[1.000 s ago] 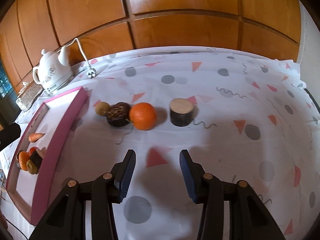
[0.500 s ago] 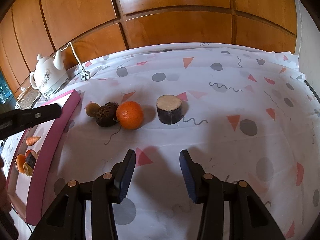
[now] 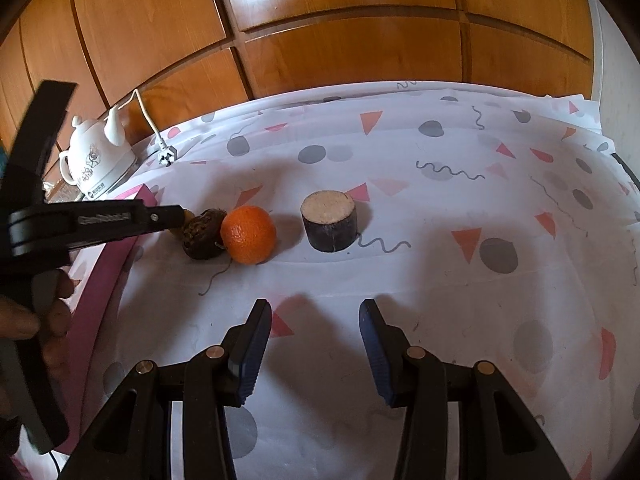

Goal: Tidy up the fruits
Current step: 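Move both open tools back from the tray toward the remaining produce, then grasp the small yellow fruit with the left tool while the right tool grasps the mandarin orange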

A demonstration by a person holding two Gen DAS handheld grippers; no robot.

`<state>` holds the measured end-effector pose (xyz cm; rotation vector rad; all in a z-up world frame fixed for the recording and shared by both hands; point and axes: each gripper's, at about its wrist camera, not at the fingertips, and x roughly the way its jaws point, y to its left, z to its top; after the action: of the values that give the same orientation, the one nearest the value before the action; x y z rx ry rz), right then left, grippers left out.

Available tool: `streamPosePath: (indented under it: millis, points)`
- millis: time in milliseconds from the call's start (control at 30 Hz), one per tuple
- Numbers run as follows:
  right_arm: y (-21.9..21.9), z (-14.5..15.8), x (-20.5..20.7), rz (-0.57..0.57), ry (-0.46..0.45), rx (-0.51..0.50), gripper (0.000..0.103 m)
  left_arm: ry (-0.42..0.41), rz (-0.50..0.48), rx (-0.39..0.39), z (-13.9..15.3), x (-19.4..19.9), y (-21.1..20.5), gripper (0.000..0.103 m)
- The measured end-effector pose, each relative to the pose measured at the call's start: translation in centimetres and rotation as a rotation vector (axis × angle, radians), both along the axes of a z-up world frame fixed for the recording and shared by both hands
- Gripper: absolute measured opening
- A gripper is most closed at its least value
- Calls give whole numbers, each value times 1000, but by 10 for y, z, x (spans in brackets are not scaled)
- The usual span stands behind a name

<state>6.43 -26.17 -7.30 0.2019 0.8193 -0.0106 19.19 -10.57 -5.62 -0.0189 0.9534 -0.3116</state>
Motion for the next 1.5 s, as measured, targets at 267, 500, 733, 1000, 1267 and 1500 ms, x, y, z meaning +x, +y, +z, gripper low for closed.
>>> streamPosePath:
  millis: [267, 500, 733, 1000, 1267, 1500]
  points:
    - [2, 7, 10, 29, -16, 24, 46, 29, 1, -53, -6, 13, -2, 29]
    - [16, 11, 25, 94, -25, 28, 46, 16, -19, -66, -4, 4, -2, 25]
    - [24, 6, 43, 118, -4, 15, 51, -16, 0, -58, 7, -13, 5, 25]
    - [29, 3, 58, 126, 12, 0, 52, -70, 19, -30, 16, -58, 6, 25]
    - [22, 8, 46, 138, -11, 14, 34, -70, -15, -28, 6, -94, -4, 25]
    - [5, 12, 11, 117, -7, -4, 34, -85, -12, -31, -8, -113, -6, 25]
